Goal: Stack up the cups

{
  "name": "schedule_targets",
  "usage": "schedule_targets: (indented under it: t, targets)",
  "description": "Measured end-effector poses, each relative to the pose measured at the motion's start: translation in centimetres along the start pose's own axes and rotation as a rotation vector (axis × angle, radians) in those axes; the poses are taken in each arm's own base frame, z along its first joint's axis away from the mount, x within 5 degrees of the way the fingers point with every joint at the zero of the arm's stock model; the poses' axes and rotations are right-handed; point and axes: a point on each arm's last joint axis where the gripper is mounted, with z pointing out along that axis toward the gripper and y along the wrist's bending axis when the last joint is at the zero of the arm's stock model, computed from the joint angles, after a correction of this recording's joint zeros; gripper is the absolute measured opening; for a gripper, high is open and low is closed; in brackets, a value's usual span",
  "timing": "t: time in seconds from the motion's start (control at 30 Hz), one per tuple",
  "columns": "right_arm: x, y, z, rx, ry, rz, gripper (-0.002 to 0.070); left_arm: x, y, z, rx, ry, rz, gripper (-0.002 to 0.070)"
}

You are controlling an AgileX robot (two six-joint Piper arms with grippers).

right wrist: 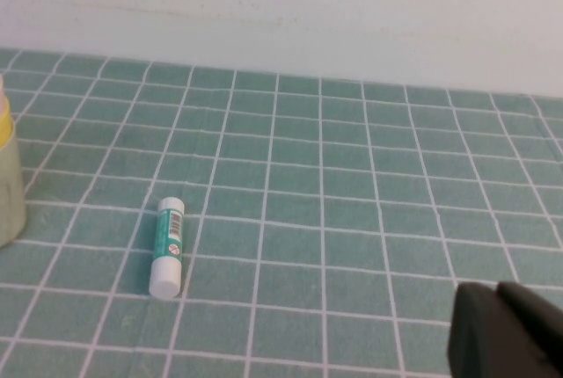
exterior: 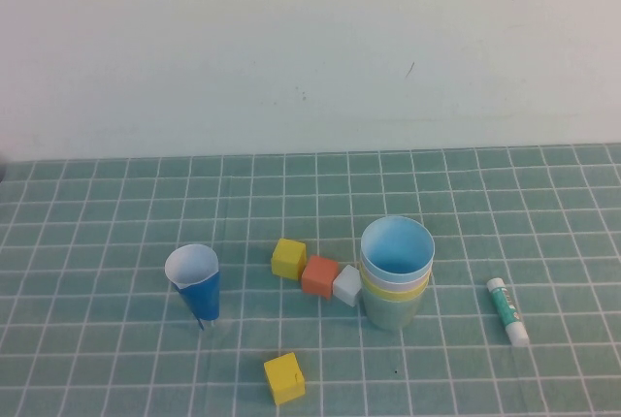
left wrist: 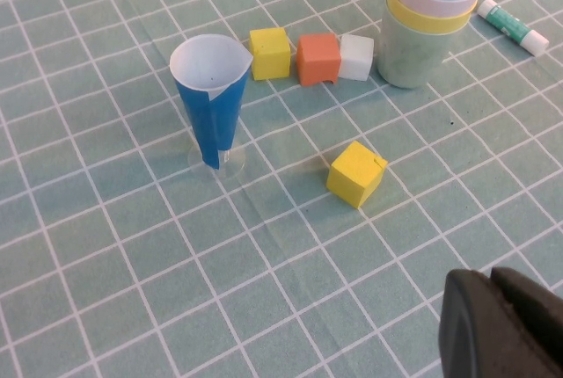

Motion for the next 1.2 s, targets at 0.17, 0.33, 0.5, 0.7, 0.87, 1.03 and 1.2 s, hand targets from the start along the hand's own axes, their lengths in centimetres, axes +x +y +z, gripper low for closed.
schedule_targets:
  t: [0.17, 0.33, 0.5, 0.7, 0.87, 1.03, 1.2]
  targets:
    - [0.0, 0.0, 0.0, 0.000, 0.000, 0.000, -0.0003, 0.0, 0.1, 0.0, -0.013, -0.002, 0.010, -0.0003]
    - [0.0, 0.0, 0.0, 0.000, 0.002, 0.000, -0.0003, -0.1, 0.9, 0.8, -0.129, -0.092, 0.009, -0.0003]
    - [0.0, 0.0, 0.0, 0.000, 0.002, 0.000, -0.0003, 0.9, 2.2, 2.4, -0.284, -0.331, -0.050, -0.0003]
    - [0.0, 0.0, 0.0, 0.000, 0.002, 0.000, -0.0003, 4.9, 3.5, 4.8, -0.420, -0.456, -0.123, -0.0003]
    - [0.0, 0.0, 0.0, 0.000, 0.002, 0.000, -0.0003, 7.8, 4.1, 6.0, -0.485, -0.450, -0.169, -0.0003]
    - [0.0, 0.0, 0.0, 0.000, 0.002, 0.000, -0.0003, 9.4, 4.5, 6.8, -0.526, -0.416, -0.196, -0.0003]
    - [0.0, 0.0, 0.0, 0.000, 0.002, 0.000, -0.0003, 9.7, 4.6, 7.0, -0.533, -0.399, -0.208, -0.0003]
